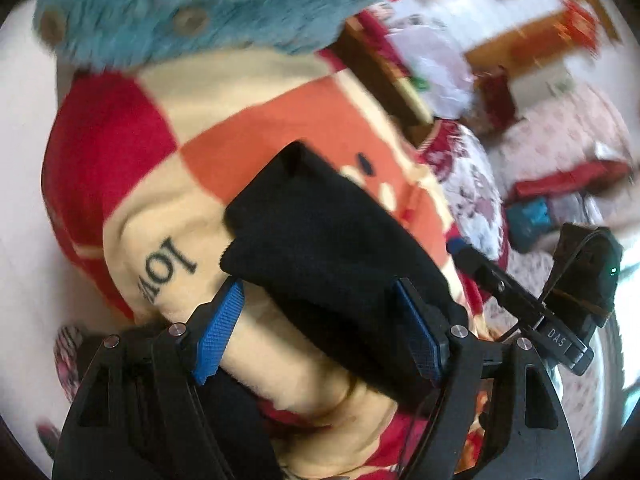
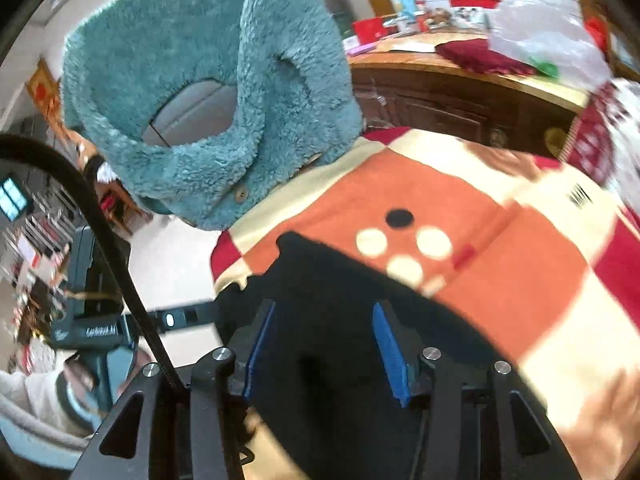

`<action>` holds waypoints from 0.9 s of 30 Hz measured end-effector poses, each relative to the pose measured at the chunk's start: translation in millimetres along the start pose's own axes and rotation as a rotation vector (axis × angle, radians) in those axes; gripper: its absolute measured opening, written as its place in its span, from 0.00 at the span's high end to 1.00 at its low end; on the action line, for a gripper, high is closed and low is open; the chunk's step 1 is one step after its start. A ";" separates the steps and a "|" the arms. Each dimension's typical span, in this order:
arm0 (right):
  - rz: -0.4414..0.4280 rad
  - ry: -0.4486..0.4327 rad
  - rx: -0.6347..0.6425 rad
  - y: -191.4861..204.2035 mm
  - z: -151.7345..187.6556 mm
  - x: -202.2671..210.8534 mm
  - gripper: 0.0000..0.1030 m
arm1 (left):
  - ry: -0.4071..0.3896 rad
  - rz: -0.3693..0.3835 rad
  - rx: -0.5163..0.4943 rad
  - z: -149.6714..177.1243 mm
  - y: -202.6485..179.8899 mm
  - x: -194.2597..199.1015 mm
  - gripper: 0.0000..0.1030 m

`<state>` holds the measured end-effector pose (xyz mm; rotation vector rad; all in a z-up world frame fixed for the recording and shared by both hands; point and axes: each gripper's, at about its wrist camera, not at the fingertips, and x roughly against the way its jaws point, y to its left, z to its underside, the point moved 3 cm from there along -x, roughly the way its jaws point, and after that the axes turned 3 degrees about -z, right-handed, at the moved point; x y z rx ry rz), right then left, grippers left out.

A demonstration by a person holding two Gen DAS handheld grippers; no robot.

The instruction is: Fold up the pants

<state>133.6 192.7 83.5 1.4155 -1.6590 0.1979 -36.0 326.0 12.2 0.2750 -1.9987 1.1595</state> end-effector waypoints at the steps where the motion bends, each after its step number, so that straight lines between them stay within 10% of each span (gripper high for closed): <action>1: 0.005 0.018 0.020 -0.2 -5.3 -9.6 0.54 | 0.011 0.003 0.022 -0.2 2.7 -3.3 0.26; 10: 0.012 0.179 0.191 -4.7 -11.2 -88.7 0.54 | 0.001 -0.027 0.067 -11.4 4.7 -9.6 0.26; 14: 0.016 0.166 0.226 -2.5 -9.7 -88.3 0.75 | -0.025 -0.108 -0.075 -21.1 -14.0 -12.2 0.70; 17: 0.049 0.133 0.218 -3.3 -13.8 -78.3 0.88 | -0.089 -0.131 -0.193 -36.6 -32.1 -6.7 0.84; 27: 0.110 0.037 0.047 -13.8 -12.8 -90.3 0.93 | -0.112 -0.265 -0.225 -38.4 1.1 -13.8 0.85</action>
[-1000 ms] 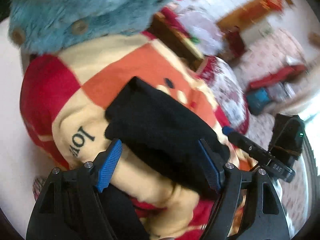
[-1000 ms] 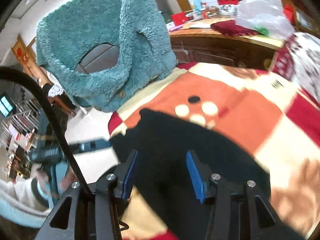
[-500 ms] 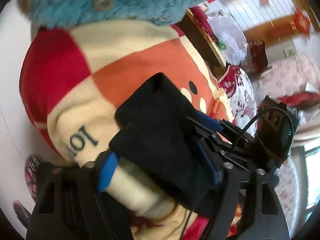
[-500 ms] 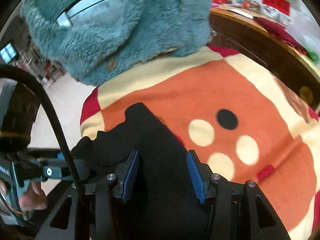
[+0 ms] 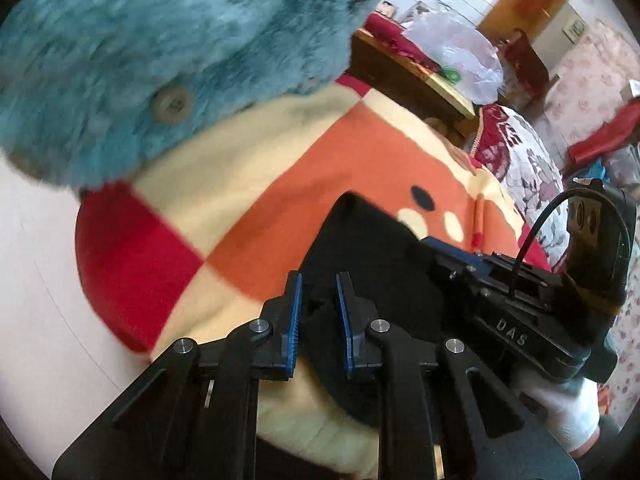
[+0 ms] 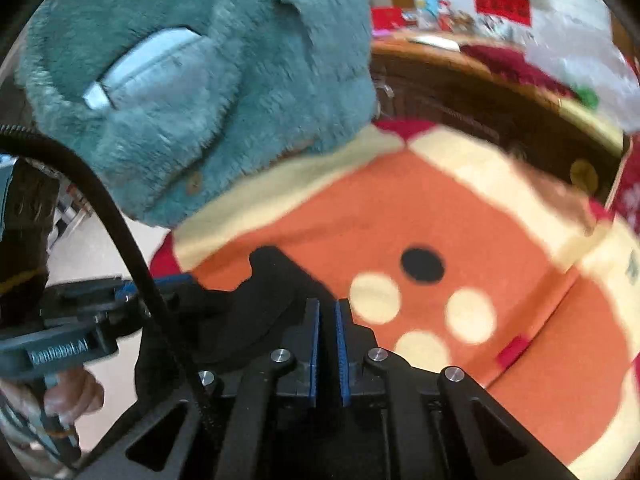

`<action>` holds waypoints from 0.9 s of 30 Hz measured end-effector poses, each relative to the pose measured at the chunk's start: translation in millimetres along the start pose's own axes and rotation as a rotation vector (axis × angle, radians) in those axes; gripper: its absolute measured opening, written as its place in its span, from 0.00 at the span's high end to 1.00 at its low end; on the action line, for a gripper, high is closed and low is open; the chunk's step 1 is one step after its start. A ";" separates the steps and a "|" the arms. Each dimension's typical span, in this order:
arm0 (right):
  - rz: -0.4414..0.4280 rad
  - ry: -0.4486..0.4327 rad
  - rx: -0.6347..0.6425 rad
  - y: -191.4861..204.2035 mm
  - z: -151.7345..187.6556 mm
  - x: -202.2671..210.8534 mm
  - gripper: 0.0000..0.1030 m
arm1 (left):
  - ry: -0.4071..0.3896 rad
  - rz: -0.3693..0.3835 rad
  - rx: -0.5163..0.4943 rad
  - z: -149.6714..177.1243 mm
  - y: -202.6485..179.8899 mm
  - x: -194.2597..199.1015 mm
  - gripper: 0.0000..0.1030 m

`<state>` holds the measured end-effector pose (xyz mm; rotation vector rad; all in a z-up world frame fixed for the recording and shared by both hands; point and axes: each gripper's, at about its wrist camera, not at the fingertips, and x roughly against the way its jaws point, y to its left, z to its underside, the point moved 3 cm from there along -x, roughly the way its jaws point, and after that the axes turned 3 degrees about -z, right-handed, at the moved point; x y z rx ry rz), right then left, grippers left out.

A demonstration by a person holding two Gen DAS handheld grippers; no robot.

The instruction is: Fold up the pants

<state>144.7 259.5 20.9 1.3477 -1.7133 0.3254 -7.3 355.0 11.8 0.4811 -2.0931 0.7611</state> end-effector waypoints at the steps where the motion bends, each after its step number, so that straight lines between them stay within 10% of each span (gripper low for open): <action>1: 0.003 -0.010 0.000 0.2 0.1 1.7 0.93 | -0.011 0.006 0.002 1.8 1.1 4.5 0.85; 9: -0.028 -0.087 -0.071 -8.6 11.0 70.8 0.85 | -0.058 0.031 -0.035 5.8 -12.3 42.3 0.59; 14: 0.023 -0.178 -0.208 -34.5 70.4 141.7 0.53 | -0.029 0.111 -0.059 15.2 -38.2 48.5 0.52; 21: 0.109 -0.188 -0.471 -101.7 153.2 190.6 0.52 | 0.009 0.095 -0.152 40.5 -69.2 27.9 0.52; 27: -0.187 -0.121 -0.566 -114.9 145.7 157.7 0.52 | 0.032 0.003 -0.202 46.0 -68.4 5.4 0.52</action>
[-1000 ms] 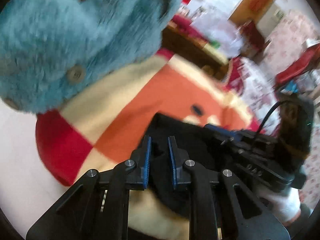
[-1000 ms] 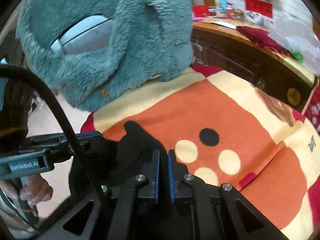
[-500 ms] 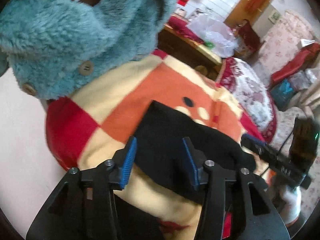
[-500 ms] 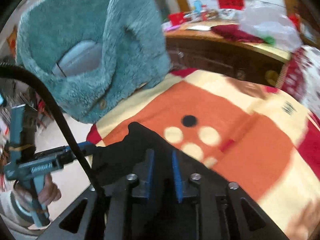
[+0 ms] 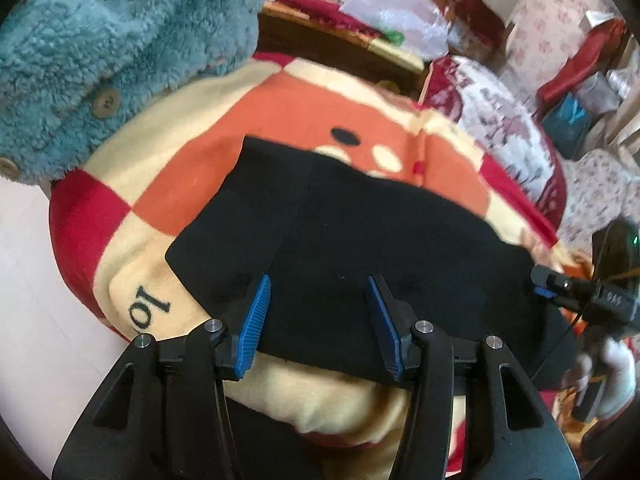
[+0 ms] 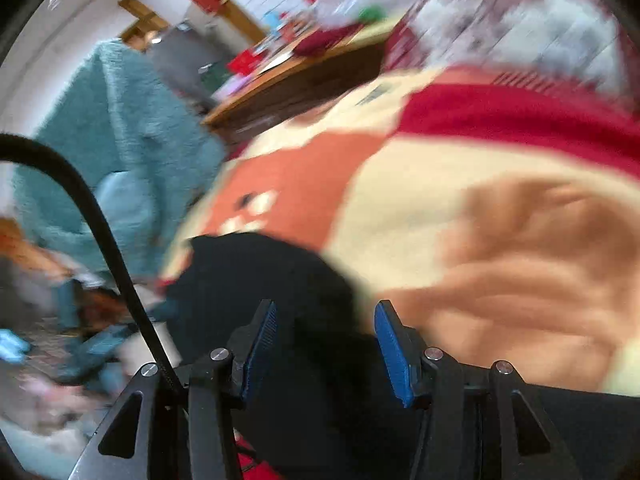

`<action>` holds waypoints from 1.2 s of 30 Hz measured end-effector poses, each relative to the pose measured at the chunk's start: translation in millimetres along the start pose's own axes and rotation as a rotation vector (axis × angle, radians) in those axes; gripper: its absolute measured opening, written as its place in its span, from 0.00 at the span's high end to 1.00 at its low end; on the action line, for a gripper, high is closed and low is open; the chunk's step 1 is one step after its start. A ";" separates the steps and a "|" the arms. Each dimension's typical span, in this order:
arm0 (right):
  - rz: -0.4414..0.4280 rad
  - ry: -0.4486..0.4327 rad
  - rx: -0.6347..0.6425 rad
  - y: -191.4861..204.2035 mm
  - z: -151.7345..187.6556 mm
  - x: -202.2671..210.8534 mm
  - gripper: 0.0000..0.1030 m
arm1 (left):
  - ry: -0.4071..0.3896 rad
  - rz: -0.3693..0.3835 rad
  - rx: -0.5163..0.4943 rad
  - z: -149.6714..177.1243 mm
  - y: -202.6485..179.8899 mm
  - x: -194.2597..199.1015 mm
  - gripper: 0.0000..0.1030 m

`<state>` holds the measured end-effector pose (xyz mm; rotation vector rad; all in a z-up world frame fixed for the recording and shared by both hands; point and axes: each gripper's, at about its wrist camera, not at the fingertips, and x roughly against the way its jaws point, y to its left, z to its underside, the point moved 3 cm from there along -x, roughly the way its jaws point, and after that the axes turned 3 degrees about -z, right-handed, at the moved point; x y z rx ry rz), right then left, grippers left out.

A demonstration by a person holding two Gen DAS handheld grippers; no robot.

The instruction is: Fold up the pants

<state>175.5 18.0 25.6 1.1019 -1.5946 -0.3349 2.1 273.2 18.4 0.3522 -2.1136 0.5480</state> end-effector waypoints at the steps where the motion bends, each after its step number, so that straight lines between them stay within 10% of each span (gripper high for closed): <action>1: -0.014 0.014 0.004 3.1 -0.4 -6.4 0.52 | -0.004 -0.004 -0.006 0.1 0.1 -1.3 0.52; 5: -0.046 -0.014 0.005 14.1 -11.5 -23.2 0.51 | -0.018 -0.050 -0.053 -2.1 -6.1 -5.2 0.52; 12: 0.108 -0.209 0.011 -2.3 -12.7 -11.7 0.81 | -0.043 -0.050 -0.061 -3.1 -6.4 -10.4 0.52; 23: 0.163 -0.293 -0.015 -1.9 18.1 80.4 0.61 | -0.064 0.002 -0.024 -10.3 -16.7 17.7 0.52; 36: 0.485 -0.328 -0.336 -67.4 161.7 220.5 0.49 | 0.078 0.210 -0.209 11.9 -126.5 15.3 0.43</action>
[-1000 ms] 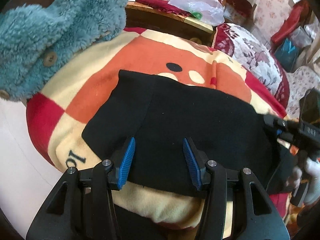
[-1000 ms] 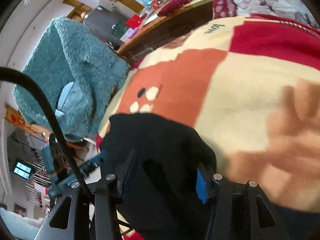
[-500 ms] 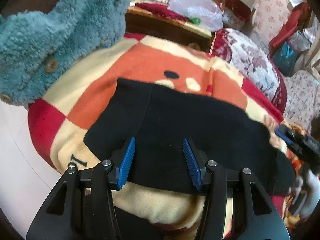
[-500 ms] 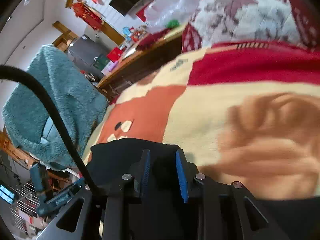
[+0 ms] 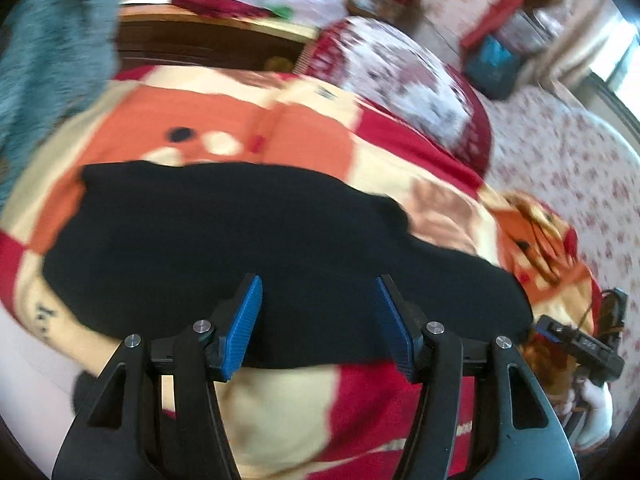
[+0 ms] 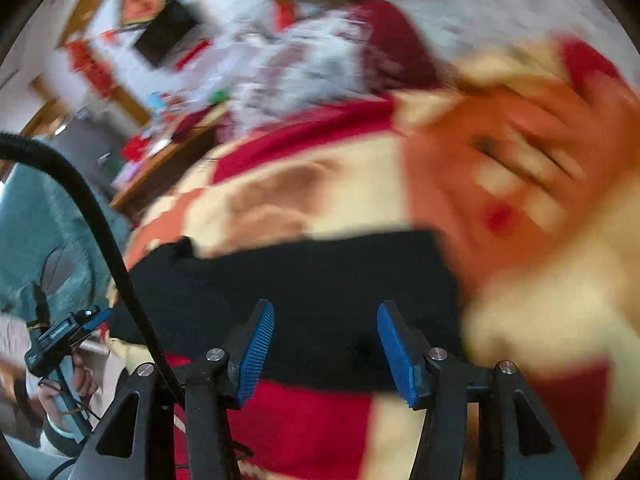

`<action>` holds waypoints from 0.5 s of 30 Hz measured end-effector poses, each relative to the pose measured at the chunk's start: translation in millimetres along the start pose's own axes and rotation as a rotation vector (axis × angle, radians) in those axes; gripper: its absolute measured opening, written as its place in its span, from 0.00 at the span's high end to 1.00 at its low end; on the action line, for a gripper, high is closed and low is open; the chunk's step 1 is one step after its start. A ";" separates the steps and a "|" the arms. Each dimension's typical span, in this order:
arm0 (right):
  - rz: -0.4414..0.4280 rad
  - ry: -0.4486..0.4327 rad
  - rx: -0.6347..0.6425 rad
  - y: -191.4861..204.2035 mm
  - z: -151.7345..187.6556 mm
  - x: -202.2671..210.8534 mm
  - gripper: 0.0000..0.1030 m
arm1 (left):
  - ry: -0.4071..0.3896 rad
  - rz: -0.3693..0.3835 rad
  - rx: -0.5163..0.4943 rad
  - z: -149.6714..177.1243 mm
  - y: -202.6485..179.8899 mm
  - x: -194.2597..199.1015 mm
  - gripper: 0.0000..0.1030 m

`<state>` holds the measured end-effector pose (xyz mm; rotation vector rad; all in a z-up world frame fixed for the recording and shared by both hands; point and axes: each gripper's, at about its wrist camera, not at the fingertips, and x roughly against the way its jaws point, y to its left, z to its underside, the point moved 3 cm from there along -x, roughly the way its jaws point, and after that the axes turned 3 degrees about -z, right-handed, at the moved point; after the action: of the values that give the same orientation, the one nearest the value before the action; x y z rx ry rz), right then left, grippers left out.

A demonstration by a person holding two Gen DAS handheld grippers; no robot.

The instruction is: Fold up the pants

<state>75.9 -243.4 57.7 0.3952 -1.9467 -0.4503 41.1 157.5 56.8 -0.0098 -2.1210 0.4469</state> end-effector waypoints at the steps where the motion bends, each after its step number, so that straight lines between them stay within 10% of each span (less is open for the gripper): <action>1: -0.005 0.010 -0.038 -10.8 7.2 1.8 0.49 | 0.016 0.021 -0.025 1.3 -13.6 -5.3 0.43; 15: -0.113 0.016 -0.257 -39.3 20.1 -29.0 0.49 | 0.145 0.215 -0.151 29.7 -105.3 -43.3 0.38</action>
<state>71.7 -261.6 8.3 0.3420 -1.8279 -0.7590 58.5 42.2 40.6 -0.3497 -2.0133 0.3975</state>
